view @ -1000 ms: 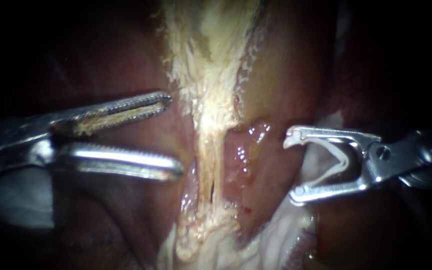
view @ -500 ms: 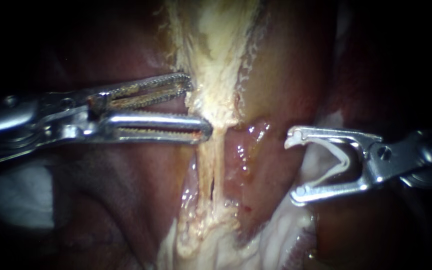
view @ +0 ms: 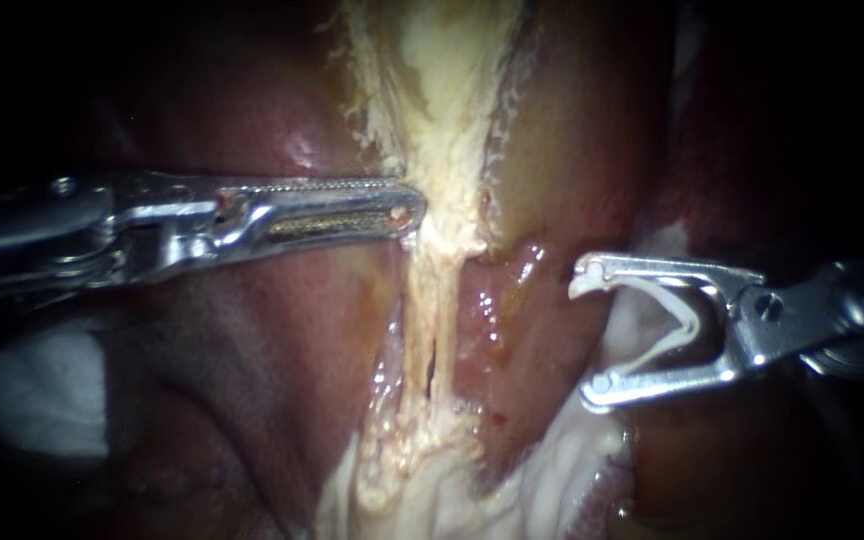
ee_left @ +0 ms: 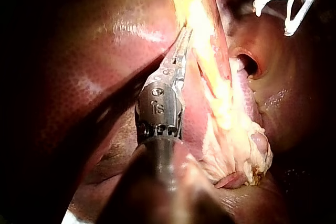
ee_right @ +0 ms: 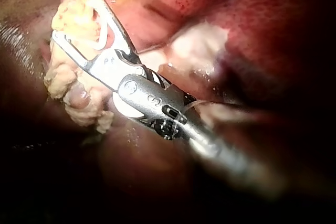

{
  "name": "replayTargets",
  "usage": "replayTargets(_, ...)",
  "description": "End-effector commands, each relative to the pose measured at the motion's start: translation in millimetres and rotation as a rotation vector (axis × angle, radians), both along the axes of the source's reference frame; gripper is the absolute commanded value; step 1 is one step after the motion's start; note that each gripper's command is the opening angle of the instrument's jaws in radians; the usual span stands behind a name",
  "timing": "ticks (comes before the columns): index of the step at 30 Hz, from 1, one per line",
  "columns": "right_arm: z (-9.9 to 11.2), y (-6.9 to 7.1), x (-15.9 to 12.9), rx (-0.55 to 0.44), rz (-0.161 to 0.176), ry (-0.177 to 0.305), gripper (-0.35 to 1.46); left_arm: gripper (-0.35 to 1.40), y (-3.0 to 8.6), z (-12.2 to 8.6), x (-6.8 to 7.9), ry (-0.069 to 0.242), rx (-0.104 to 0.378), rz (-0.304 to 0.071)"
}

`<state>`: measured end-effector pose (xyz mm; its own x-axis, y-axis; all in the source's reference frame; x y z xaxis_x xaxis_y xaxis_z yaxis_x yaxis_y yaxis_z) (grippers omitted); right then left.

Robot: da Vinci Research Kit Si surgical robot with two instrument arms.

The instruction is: Grabbing gallbladder

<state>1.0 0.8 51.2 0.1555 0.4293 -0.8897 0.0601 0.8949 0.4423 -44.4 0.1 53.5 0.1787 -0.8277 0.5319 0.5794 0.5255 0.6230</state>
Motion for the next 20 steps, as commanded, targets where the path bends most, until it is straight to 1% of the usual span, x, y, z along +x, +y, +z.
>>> replayTargets(1,0.0,0.0,0.0,0.0,0.001,0.0,0.58,-0.35,0.1,0.1,0.0,0.002,0.011,-0.001)
replayTargets(5,0.0,0.0,0.1,0.0,0.001,0.0,0.58,-0.35,0.3,0.4,0.3,0.012,0.063,-0.019)
replayTargets(7,0.0,0.0,0.0,0.0,0.001,0.0,0.58,-0.35,0.3,0.3,0.4,0.014,0.075,-0.023)
replayTargets(11,0.0,0.0,0.0,0.0,0.001,0.0,0.58,-0.35,0.1,-0.1,0.4,0.013,0.089,-0.025)
replayTargets(20,0.0,0.0,0.2,0.001,0.002,0.0,0.58,-0.35,-0.1,-0.5,0.3,0.005,0.096,-0.016)
